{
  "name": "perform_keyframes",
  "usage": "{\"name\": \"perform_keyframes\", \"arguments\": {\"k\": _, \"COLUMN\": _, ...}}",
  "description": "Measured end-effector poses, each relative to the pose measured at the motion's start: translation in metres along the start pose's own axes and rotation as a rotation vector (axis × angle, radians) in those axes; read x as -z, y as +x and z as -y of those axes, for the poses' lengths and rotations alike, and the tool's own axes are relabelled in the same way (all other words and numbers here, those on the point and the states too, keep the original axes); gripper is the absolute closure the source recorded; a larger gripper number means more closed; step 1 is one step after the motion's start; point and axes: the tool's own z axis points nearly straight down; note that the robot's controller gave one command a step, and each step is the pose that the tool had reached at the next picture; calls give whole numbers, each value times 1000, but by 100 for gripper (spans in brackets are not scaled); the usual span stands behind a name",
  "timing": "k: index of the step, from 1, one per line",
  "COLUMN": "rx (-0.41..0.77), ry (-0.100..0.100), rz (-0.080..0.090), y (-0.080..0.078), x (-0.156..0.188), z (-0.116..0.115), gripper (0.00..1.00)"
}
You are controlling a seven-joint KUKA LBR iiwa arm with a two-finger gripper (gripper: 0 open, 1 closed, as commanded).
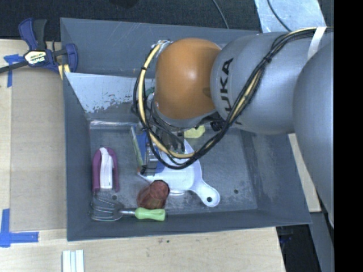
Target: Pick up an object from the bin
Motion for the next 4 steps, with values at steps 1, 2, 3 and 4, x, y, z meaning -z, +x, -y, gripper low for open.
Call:
{"name": "perform_keyframes", "arguments": {"k": 1, "rx": 317, "ry": -6, "rz": 18, "y": 36, "x": -58, "z": 10, "gripper": 0}}
{"name": "perform_keyframes", "arguments": {"k": 2, "rx": 320, "ry": 0, "rz": 1, "y": 12, "x": -10, "z": 7, "gripper": 0}}
{"name": "perform_keyframes", "arguments": {"k": 3, "rx": 638, "ry": -4, "rz": 24, "y": 52, "x": -42, "z": 37, "gripper": 0}}
{"name": "perform_keyframes", "arguments": {"k": 4, "rx": 686, "ry": -1, "rz": 27, "y": 45, "x": -42, "z": 29, "gripper": 0}}
